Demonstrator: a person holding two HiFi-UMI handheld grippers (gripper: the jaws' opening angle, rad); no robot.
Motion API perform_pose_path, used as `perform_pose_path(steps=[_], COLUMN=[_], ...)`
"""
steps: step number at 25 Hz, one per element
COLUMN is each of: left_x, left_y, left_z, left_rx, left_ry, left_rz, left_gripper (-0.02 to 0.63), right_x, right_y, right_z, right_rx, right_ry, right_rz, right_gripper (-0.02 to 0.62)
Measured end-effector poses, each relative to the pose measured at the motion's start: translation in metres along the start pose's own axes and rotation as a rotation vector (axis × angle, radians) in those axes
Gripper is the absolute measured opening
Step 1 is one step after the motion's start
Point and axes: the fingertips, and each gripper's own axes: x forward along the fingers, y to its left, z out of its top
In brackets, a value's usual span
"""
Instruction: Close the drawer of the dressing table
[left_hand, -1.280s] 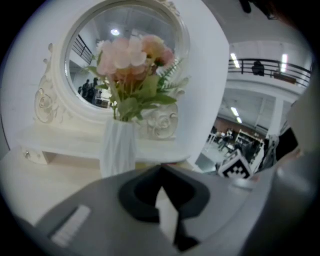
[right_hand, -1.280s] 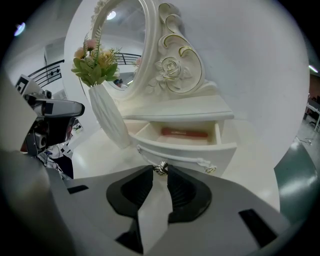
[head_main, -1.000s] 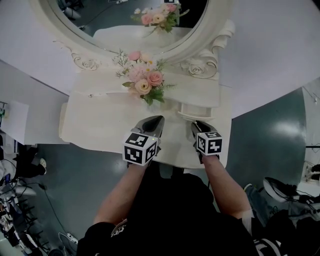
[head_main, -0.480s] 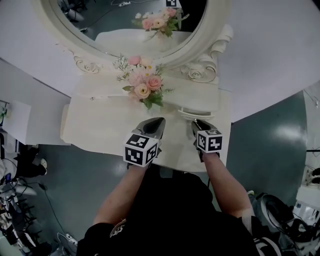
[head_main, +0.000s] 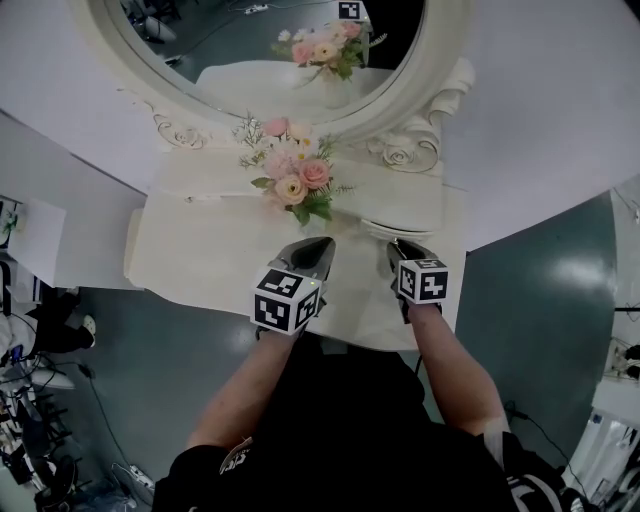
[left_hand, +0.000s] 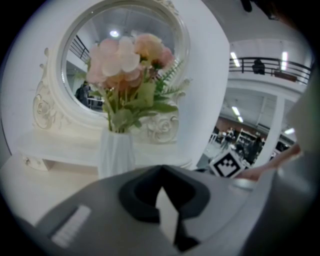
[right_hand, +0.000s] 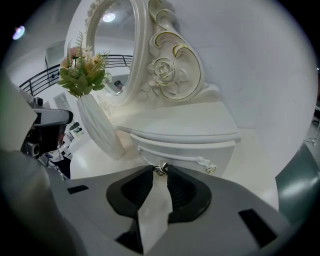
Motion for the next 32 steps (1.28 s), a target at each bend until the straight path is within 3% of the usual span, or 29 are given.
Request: perform_pose_path(steps=[16, 32], left_x=[-0.009, -0.019], left_y=[-0.006, 0.000], left_z=[-0.001, 0.006], left_rx=[-0.006, -0.005], left_ry=[0.011, -0.001], left_rz=[-0.015, 0.019], left_gripper=[0.009, 0.009], right_x=[0.002, 0.012], right_y=[-0.004, -0.014], right_z=[0.003, 0.017], right_rx=[0.003, 0.027], right_ry=[0.020, 0.005], right_rz=[-0.011, -0.014], right_gripper=[0.084, 0.084])
